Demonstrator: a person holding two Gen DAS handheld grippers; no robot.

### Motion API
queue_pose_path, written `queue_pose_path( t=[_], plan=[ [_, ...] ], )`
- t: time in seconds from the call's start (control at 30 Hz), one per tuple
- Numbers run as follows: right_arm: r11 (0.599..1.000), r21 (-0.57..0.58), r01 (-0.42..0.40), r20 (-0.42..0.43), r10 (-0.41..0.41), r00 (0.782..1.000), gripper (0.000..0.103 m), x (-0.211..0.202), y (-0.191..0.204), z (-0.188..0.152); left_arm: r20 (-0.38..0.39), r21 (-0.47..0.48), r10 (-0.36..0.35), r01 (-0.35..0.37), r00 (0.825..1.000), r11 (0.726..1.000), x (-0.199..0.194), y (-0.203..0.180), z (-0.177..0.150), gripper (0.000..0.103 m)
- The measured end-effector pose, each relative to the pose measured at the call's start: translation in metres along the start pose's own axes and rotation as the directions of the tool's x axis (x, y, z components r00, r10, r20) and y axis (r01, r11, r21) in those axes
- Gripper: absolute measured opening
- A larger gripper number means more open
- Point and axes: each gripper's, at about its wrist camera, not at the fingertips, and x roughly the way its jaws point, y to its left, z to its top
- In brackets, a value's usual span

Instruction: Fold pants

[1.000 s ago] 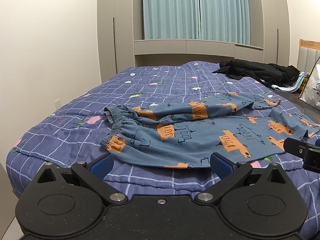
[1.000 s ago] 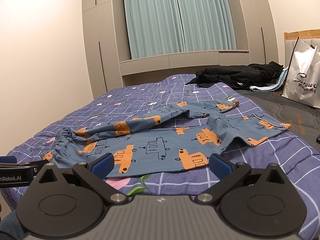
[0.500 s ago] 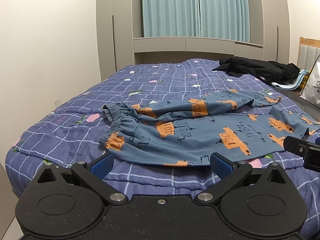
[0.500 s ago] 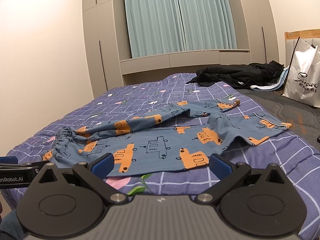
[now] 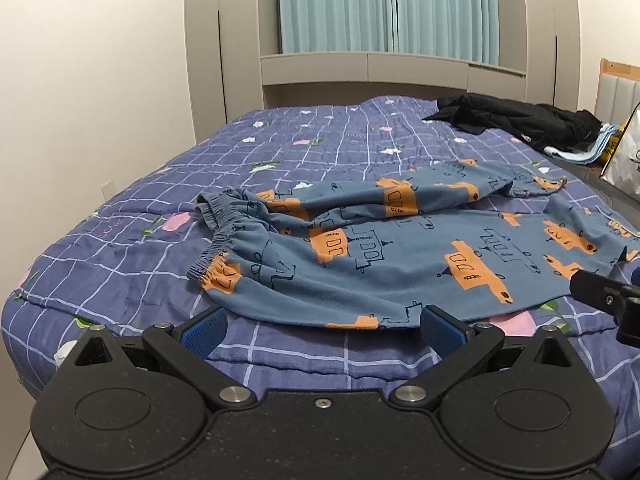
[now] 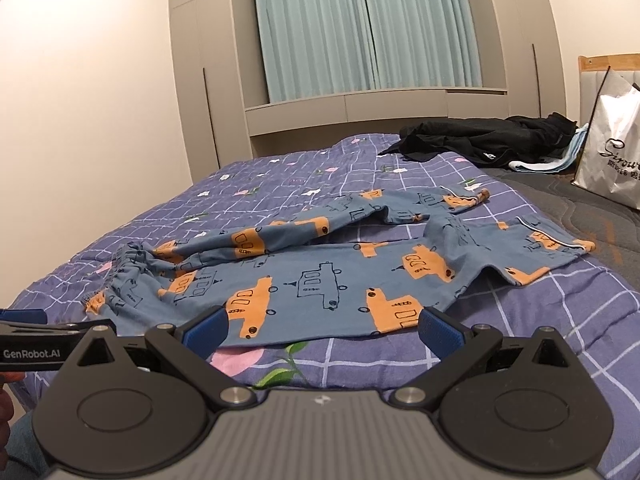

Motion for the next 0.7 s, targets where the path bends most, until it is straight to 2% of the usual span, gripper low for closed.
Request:
queue_pose_path(
  t=[0.2,0.33,0.53,0.7],
  plan=[
    [0.997,-0.054,-0.062,-0.015,0.062,0.998,0.103,0.012,0.000,0.018,-0.037,0.003,-0.005,0.005,0.999,1.000,0.017,0.009,0.019,0.102],
    [0.989,-0.104,-0.102,-0.033,0.099,0.995,0.103,0.028,-0.003,0.040,-0.046,0.013,-0.014,0.014,0.999,1.000,0.030,0.019,0.034,0.102],
    [0.979,-0.122,-0.162,-0.080,0.153,0.985,0.103,0.062,-0.018,0.076,-0.059,0.035,-0.018,0.021,0.998,0.999,0.059,0.034,0.065,0.102],
    [0.963,-0.148,-0.226,-0.139,0.206,0.969,0.103,0.101,-0.028,0.111,-0.102,-0.068,-0.065,0.058,0.993,0.996,0.096,0.067,0.095,0.102]
  ],
)
